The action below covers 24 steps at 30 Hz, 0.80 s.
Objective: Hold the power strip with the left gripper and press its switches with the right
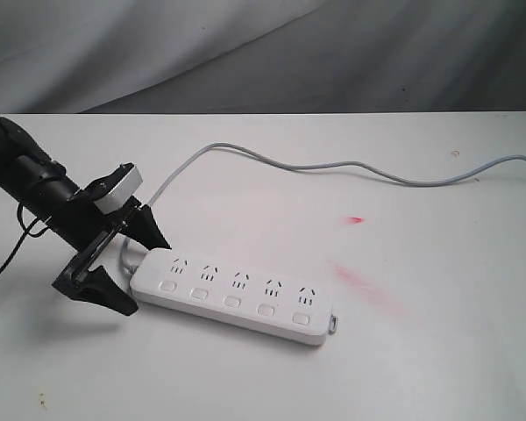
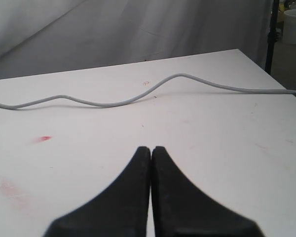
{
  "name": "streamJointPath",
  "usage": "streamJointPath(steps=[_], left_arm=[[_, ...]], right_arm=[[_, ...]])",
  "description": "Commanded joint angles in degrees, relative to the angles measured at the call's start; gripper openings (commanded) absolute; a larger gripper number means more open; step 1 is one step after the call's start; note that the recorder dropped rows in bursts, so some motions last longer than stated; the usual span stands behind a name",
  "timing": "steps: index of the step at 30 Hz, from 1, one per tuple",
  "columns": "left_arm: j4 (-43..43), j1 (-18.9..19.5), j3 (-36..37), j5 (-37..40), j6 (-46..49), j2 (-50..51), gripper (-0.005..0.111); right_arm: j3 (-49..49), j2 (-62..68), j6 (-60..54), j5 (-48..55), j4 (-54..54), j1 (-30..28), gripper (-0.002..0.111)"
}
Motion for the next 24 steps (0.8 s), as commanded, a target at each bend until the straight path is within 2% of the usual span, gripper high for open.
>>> streamJointPath(steps=[1, 8, 18, 19, 21, 24], left_arm=[[2.9, -0.4, -0.1, -2.4, -1.2, 0.2, 0.102], [0.3, -0.4, -1.0, -2.4, -2.3, -7.1, 0.102], [-2.3, 0.9, -1.0, -2.4, -6.5, -26.5, 0.100], [-3.0, 1.4, -1.0, -2.4, -7.5, -28.2, 0.097], [-4.9, 2.4, -1.0, -2.4, -9.7, -32.4, 0.083], [-6.0, 3.7, -1.0, -2.4, -14.0, -37.8, 0.051]], right_arm=[[0.2, -0.4, -0.4, 0.1, -0.2, -0.3, 0.000], [0.2, -0.4, -0.4, 0.1, -0.2, -0.3, 0.000], [0.2, -0.4, -0.4, 0.1, -0.2, -0.3, 0.000], [0.2, -0.4, -0.4, 0.1, -0.2, -0.3, 0.000], [0.2, -0.4, -0.4, 0.1, -0.2, -0.3, 0.000], [0.2, -0.4, -0.4, 0.1, -0.2, -0.3, 0.000]])
